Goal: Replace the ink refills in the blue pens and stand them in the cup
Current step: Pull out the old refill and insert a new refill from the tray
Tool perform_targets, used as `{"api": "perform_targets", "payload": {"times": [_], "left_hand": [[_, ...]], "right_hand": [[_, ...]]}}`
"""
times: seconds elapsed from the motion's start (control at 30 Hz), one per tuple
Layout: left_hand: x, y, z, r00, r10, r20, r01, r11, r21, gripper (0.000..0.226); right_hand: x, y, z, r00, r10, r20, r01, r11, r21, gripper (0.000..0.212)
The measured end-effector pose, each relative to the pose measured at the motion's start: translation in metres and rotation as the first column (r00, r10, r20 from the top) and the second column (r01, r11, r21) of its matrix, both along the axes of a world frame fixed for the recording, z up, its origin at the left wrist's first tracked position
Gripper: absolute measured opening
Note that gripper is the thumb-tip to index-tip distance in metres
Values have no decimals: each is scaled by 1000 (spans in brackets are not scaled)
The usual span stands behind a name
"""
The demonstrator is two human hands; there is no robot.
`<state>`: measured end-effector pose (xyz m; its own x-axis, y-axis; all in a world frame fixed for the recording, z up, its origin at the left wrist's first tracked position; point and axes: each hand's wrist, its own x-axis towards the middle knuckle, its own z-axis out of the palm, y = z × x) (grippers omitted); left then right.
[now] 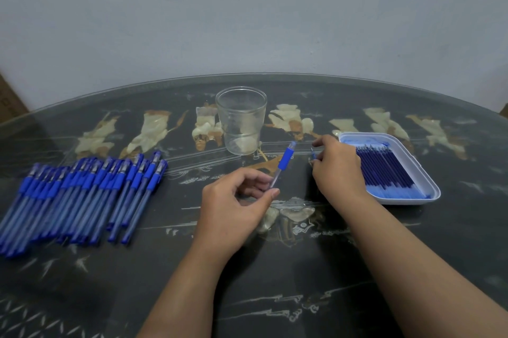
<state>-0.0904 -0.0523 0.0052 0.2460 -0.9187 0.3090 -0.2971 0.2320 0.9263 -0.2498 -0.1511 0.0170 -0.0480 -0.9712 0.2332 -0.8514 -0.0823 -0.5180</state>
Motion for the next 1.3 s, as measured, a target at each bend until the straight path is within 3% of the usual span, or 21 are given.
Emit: {"api": "perform_targets", "payload": {"times": [1.3], "left_hand": [[0, 1, 0, 1000, -2, -13, 3, 1000, 10, 20]], "right_hand": [[-1, -3, -4, 1000, 20, -18, -21, 1000, -9, 34]]}}
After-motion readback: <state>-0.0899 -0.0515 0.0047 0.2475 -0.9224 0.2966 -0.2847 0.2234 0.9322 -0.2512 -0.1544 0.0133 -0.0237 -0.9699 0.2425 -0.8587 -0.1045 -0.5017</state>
